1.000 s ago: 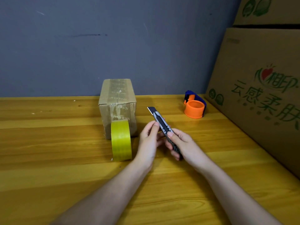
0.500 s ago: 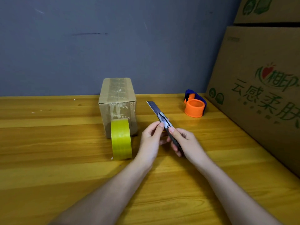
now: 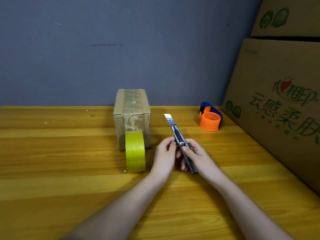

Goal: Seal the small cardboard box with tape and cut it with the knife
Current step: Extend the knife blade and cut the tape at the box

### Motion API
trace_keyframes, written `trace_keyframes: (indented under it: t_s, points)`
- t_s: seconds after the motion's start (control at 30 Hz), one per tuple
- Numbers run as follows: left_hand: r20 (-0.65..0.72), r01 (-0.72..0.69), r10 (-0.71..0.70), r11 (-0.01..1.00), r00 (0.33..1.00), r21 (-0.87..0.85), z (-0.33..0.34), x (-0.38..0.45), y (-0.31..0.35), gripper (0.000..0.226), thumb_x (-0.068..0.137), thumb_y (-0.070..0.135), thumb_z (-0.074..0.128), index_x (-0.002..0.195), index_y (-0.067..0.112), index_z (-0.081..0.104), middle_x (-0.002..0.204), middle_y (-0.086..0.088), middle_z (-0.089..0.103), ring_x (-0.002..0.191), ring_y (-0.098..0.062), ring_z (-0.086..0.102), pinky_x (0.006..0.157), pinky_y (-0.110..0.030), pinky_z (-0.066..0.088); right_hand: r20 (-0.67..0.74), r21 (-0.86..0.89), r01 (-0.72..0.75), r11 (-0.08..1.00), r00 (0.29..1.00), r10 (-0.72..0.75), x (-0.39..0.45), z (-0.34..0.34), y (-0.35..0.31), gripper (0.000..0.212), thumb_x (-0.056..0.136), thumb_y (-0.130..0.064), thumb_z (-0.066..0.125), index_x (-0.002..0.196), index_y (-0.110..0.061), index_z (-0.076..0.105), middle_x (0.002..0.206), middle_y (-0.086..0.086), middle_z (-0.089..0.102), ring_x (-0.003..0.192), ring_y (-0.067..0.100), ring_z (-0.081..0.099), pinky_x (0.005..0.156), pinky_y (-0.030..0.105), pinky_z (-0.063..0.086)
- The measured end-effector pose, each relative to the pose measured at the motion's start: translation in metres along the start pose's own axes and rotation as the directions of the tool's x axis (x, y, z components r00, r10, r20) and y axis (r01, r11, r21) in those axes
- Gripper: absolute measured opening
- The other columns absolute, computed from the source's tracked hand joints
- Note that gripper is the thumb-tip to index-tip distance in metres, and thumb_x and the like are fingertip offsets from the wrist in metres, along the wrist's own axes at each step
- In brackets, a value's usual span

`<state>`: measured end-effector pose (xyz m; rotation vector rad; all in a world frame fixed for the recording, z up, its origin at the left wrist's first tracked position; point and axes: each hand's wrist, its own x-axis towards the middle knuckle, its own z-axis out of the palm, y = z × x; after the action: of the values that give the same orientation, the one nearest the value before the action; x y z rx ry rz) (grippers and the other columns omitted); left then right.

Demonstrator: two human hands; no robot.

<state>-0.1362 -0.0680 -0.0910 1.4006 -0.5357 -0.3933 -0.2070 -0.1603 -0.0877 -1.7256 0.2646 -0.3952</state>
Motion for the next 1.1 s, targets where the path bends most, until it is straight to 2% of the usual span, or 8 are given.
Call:
trace_keyframes:
  t_s: [0.17, 0.33, 0.4, 0.5, 0.6, 0.73, 0.9, 1.1]
  points:
    - [0.103, -0.005, -0.011, 0.989, 0.995, 0.150, -0.007, -0.025, 0.022, 0.040, 0.093, 0.010, 0.050, 0.131, 0.022, 0.045, 0.102, 0.007, 0.060, 0.078, -0.004, 0.062, 0.093, -0.041, 0.052, -0.001, 0.142, 0.001, 0.990, 1.000, -0.001, -0.005, 0.002, -0.015, 0.019, 0.090, -0.015, 0.050, 0.106, -0.006, 0.051, 0.050, -0.002, 0.055, 0.034, 0.012, 0.046, 0.036, 0.019, 0.035]
    - [0.258, -0.138, 0.089, 0.974, 0.962, 0.180, -0.033, -0.050, 0.062, 0.048, 0.092, 0.014, 0.054, 0.134, 0.030, 0.038, 0.119, 0.011, 0.055, 0.104, 0.000, 0.060, 0.099, -0.033, 0.049, 0.047, 0.178, 0.092, 0.980, 0.994, -0.102, -0.017, 0.013, -0.047, 0.025, 0.092, -0.025, 0.055, 0.108, -0.006, 0.057, 0.064, 0.007, 0.051, 0.042, 0.013, 0.041, 0.040, 0.021, 0.034]
    - [0.263, -0.215, 0.149, 0.945, 0.953, 0.246, -0.048, -0.053, 0.078, 0.045, 0.090, 0.023, 0.056, 0.133, 0.033, 0.044, 0.114, 0.013, 0.060, 0.102, -0.005, 0.062, 0.098, -0.036, 0.050, 0.046, 0.150, 0.128, 0.980, 0.990, -0.137, -0.017, 0.018, -0.059, 0.023, 0.096, -0.024, 0.047, 0.107, -0.006, 0.057, 0.062, 0.003, 0.051, 0.043, 0.013, 0.042, 0.043, 0.025, 0.033]
    - [0.168, -0.320, 0.276, 0.867, 0.946, 0.382, -0.079, -0.051, 0.095, 0.023, 0.081, 0.043, 0.054, 0.100, 0.048, 0.064, 0.097, 0.012, 0.072, 0.093, -0.010, 0.067, 0.087, -0.043, 0.054, 0.028, 0.087, 0.167, 0.982, 0.985, -0.170, -0.013, 0.028, -0.072, 0.019, 0.096, -0.028, 0.045, 0.099, -0.016, 0.059, 0.063, 0.001, 0.054, 0.042, 0.014, 0.044, 0.046, 0.029, 0.033]
    - [0.043, -0.337, 0.354, 0.837, 0.934, 0.431, -0.106, -0.044, 0.101, 0.015, 0.087, 0.030, 0.058, 0.092, 0.042, 0.066, 0.093, 0.013, 0.072, 0.090, -0.010, 0.067, 0.082, -0.042, 0.056, 0.016, 0.030, 0.160, 0.987, 0.987, -0.160, -0.006, 0.038, -0.077, 0.020, 0.098, -0.027, 0.044, 0.103, -0.017, 0.061, 0.065, 0.001, 0.057, 0.043, 0.014, 0.046, 0.046, 0.026, 0.038]
    - [-0.076, -0.257, 0.326, 0.849, 0.942, 0.461, -0.132, -0.036, 0.096, 0.029, 0.087, 0.020, 0.061, 0.115, 0.027, 0.055, 0.093, 0.007, 0.062, 0.087, -0.009, 0.059, 0.075, -0.023, 0.049, 0.055, 0.000, 0.162, 0.987, 0.985, -0.162, -0.002, 0.051, -0.083, 0.024, 0.098, -0.027, 0.044, 0.109, -0.012, 0.060, 0.068, 0.003, 0.058, 0.045, 0.013, 0.048, 0.047, 0.023, 0.041]
    - [-0.027, -0.141, 0.187, 0.820, 0.982, 0.554, -0.141, -0.029, 0.078, 0.070, 0.083, 0.033, 0.067, 0.140, 0.037, 0.028, 0.106, 0.000, 0.046, 0.079, -0.008, 0.053, 0.068, -0.019, 0.042, 0.066, -0.017, 0.170, 0.985, 0.984, -0.168, 0.000, 0.059, -0.084, 0.022, 0.097, -0.027, 0.045, 0.106, -0.015, 0.061, 0.067, 0.000, 0.059, 0.045, 0.013, 0.048, 0.047, 0.023, 0.041]
    - [0.113, -0.131, 0.081, 0.821, 0.990, 0.556, -0.145, -0.024, 0.080, 0.083, 0.085, 0.043, 0.060, 0.144, 0.051, 0.002, 0.090, -0.004, 0.067, 0.078, -0.020, 0.065, 0.077, -0.041, 0.054, 0.066, -0.032, 0.154, 0.988, 0.986, -0.151, -0.002, 0.058, -0.082, 0.021, 0.098, -0.026, 0.045, 0.106, -0.016, 0.062, 0.068, 0.002, 0.059, 0.045, 0.012, 0.049, 0.047, 0.021, 0.042]
